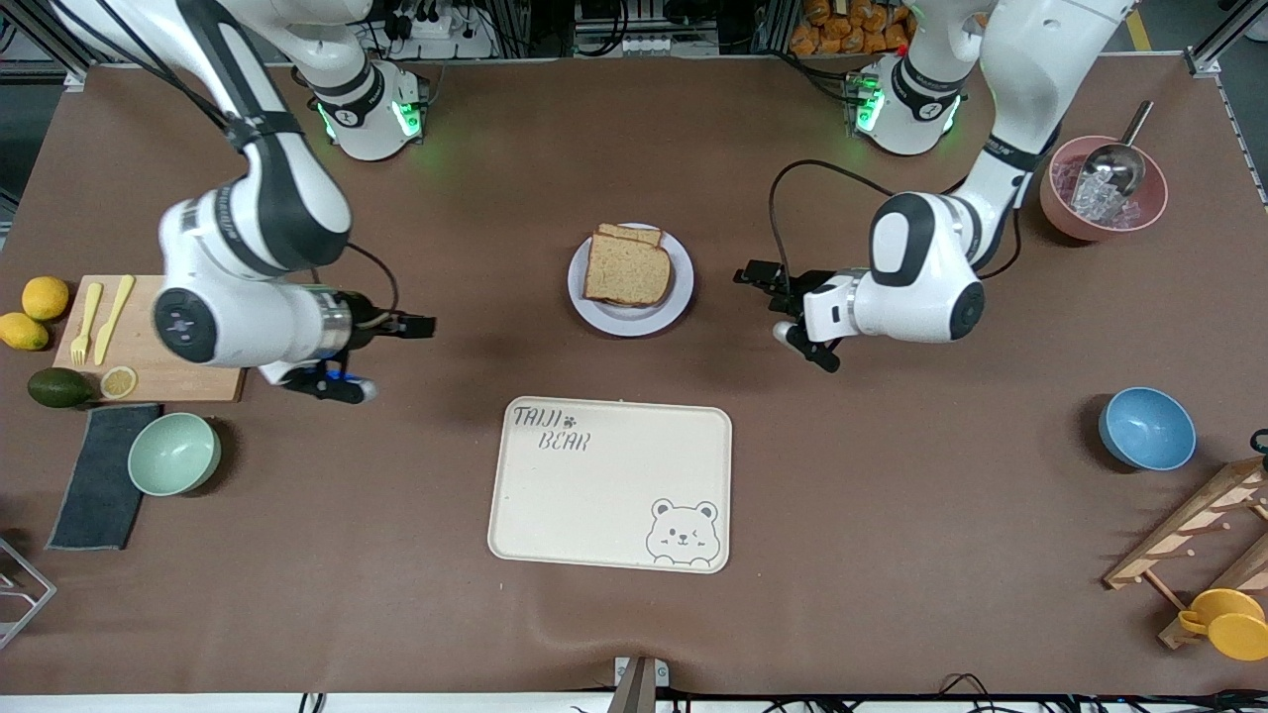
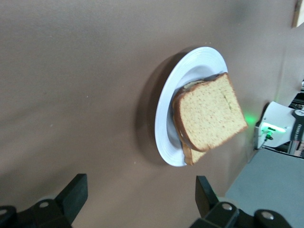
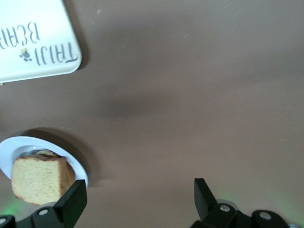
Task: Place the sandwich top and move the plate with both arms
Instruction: 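Withdraw the right gripper while the left gripper reaches the plate rim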
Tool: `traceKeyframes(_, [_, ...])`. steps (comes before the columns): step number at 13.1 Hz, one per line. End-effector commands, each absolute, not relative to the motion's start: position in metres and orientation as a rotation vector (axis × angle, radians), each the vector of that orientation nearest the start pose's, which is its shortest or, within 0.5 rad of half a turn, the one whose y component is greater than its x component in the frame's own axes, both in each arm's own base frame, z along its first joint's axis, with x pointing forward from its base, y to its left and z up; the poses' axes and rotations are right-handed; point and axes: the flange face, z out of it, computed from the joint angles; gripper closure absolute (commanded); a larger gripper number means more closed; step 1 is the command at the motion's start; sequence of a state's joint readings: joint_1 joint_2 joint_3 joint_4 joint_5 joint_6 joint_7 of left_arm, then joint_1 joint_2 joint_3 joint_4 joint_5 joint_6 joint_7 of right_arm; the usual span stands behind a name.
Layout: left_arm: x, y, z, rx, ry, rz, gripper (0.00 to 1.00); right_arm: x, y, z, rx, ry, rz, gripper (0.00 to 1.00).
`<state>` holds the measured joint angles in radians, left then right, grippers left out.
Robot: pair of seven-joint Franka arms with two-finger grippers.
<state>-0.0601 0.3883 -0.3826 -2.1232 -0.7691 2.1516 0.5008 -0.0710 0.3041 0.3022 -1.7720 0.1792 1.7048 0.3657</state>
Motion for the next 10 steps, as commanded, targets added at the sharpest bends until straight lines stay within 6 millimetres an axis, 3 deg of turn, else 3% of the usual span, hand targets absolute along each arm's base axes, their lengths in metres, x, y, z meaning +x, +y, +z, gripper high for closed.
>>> traceKeyframes(1, [0.472,-0.289,0.205,2.342,-0.440,-0.385,0.00,0.590,0.120,0.422,-2.990,0.246,0.602,0.00])
traceKeyframes(3, [0.459,-0.309,0.189,2.278,-0.311,-0.419,0.00,0.592,0.102,0.441,-2.992,0.265,0.614,0.00])
traceKeyframes(4, [0.453,-0.318,0.184,2.254,-0.280,-0.424,0.00,0.588,0.094,0.461,-3.010,0.262,0.558,0.00])
traceKeyframes(6, [0.448,-0.320,0.172,2.246,-0.262,-0.411,0.00,0.584,0.074,0.487,-3.032,0.180,0.479,0.00])
traceKeyframes(8, [0.441,-0.324,0.160,2.221,-0.231,-0.423,0.00,0.573,0.057,0.527,-3.051,0.149,0.369,0.00])
traceKeyframes(10, [0.436,-0.327,0.149,2.218,-0.225,-0.404,0.00,0.564,0.048,0.545,-3.102,0.158,0.340,0.00])
